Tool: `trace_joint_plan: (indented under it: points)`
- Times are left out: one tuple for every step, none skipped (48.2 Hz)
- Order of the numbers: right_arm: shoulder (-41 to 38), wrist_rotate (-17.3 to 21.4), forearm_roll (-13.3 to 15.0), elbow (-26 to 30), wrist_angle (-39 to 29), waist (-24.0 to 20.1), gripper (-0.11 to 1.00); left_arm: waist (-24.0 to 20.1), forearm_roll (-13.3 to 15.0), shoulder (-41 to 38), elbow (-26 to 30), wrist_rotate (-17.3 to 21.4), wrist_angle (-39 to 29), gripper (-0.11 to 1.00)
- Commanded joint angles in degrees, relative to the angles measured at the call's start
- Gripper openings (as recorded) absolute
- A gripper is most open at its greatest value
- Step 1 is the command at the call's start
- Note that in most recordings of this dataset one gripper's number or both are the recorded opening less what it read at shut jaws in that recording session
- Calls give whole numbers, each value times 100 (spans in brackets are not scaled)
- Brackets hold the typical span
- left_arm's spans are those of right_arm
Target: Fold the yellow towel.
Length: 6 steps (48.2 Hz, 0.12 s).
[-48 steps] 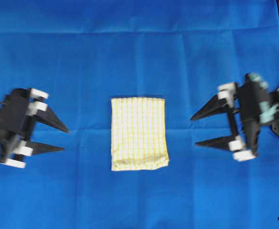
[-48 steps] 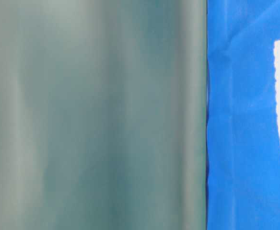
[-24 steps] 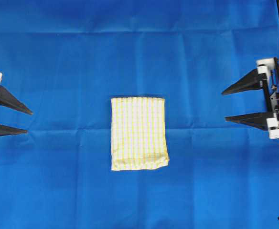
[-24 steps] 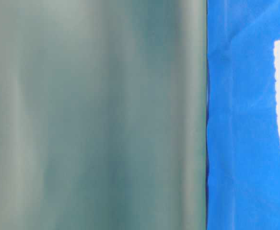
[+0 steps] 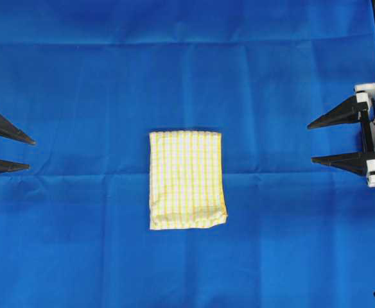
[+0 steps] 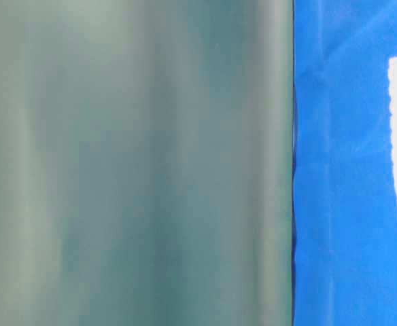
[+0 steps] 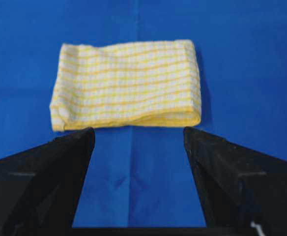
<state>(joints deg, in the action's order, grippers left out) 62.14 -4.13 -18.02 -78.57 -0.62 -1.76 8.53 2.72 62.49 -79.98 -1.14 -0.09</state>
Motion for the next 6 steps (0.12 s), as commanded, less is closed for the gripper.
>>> trace_joint_plan:
  points:
    - [-97,9,-18,62,70,9,74,-9,-18,-26,53,18,53,46]
    - [-97,9,-26,53,70,9,74,-9,-18,-26,53,18,53,46]
    - [-97,9,-26,53,70,9,74,-9,-18,-26,53,18,53,46]
    - [-105,9,-18,53,70,9,74,-9,-18,-26,53,18,53,46]
    - [-105,9,-18,62,70,9,74,-9,-18,-26,44,18,53,46]
    - [-105,9,-18,53,70,9,74,-9,-18,-26,35,18,53,46]
